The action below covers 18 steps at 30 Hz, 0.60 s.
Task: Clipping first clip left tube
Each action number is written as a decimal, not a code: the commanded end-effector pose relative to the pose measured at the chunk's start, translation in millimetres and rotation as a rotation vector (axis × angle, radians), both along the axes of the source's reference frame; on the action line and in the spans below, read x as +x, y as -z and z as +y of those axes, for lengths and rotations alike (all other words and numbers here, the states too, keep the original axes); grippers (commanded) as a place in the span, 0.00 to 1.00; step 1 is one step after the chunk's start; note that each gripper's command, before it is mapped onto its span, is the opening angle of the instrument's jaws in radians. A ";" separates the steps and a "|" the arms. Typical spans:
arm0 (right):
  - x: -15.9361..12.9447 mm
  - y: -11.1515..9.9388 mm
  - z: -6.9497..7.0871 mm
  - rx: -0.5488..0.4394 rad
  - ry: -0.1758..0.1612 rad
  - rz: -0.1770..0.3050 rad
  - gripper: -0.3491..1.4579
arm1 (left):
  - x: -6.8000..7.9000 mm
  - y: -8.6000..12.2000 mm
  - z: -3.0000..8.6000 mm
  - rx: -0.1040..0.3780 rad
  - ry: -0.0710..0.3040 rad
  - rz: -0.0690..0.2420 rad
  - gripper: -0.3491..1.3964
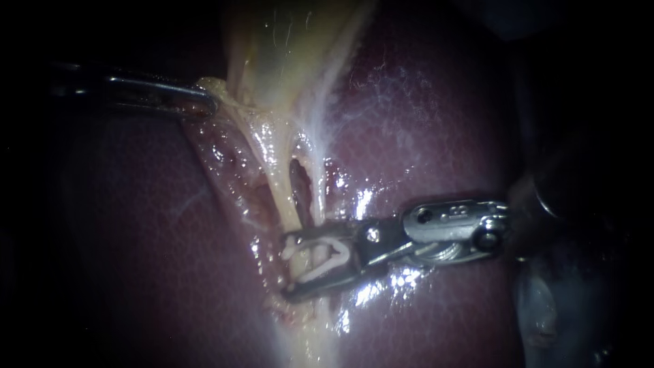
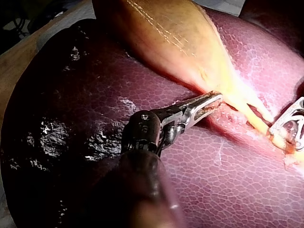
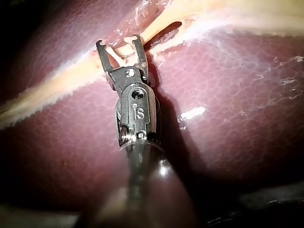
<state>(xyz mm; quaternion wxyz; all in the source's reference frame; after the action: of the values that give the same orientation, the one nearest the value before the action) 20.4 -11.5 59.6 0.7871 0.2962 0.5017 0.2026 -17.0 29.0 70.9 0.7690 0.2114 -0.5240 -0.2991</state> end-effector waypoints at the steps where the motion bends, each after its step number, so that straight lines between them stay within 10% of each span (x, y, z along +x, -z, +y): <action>1: -0.3 0.8 0.3 0.005 -0.004 0.008 0.46 | 0.0 0.0 0.0 0.000 0.000 0.000 0.00; 10: -2.4 4.9 1.7 0.030 -0.010 0.034 0.46 | 0.0 -0.1 0.1 0.000 -0.001 -0.001 0.00; 18: -2.8 4.3 1.4 0.029 -0.003 0.037 0.46 | 0.1 -0.1 0.1 0.000 -0.001 -0.001 0.00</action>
<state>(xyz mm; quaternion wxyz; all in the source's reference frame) 17.5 -10.1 55.5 0.7728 0.3111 0.5140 0.2043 -16.9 29.1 71.0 0.7689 0.2118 -0.5242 -0.2985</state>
